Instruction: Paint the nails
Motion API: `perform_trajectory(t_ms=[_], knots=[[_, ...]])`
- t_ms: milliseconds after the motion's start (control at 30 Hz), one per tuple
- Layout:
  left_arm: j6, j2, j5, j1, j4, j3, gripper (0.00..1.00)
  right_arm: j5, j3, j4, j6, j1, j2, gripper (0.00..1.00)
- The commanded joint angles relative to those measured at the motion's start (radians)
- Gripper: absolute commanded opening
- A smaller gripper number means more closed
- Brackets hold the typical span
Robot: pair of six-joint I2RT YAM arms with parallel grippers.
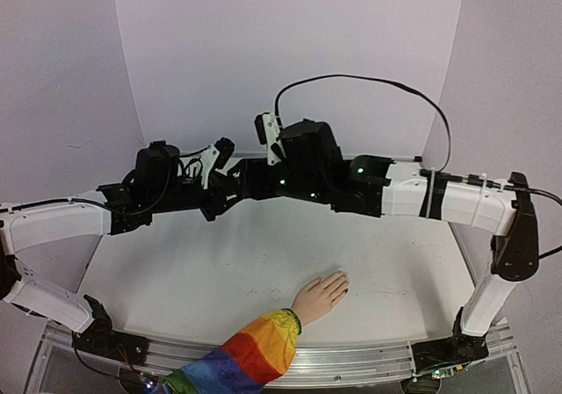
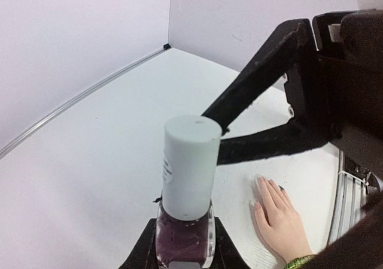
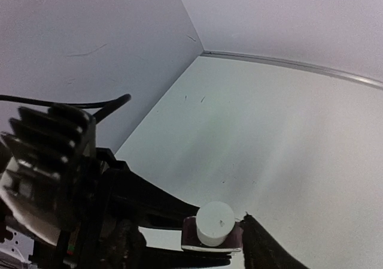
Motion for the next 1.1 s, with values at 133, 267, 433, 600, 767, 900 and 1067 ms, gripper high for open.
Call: perform_trajectory(t_ms=[133, 267, 433, 600, 767, 900, 1067], knots=[[0.001, 0.023, 0.116, 0.005, 0.127, 0.076, 0.0, -0.406, -0.16, 0.045, -0.203, -0.171, -0.316, 0.89], [-0.017, 0.053, 0.34, 0.006, 0.127, 0.104, 0.0, -0.712, -0.234, 0.105, -0.248, -0.266, -0.362, 0.92], [-0.078, 0.122, 0.644, 0.005, 0.127, 0.161, 0.0, -1.077, -0.275, 0.198, -0.234, -0.332, -0.321, 0.82], [-0.112, 0.163, 0.779, -0.002, 0.129, 0.192, 0.0, -1.198, -0.258, 0.256, -0.214, -0.333, -0.265, 0.71], [-0.111, 0.161, 0.783, -0.007, 0.128, 0.191, 0.0, -1.263, -0.256, 0.325, -0.194, -0.333, -0.221, 0.57], [-0.109, 0.16, 0.783, -0.007, 0.129, 0.19, 0.0, -1.281, -0.244, 0.363, -0.171, -0.333, -0.192, 0.45], [-0.108, 0.161, 0.782, -0.008, 0.128, 0.189, 0.0, -1.29, -0.235, 0.385, -0.153, -0.332, -0.175, 0.38]])
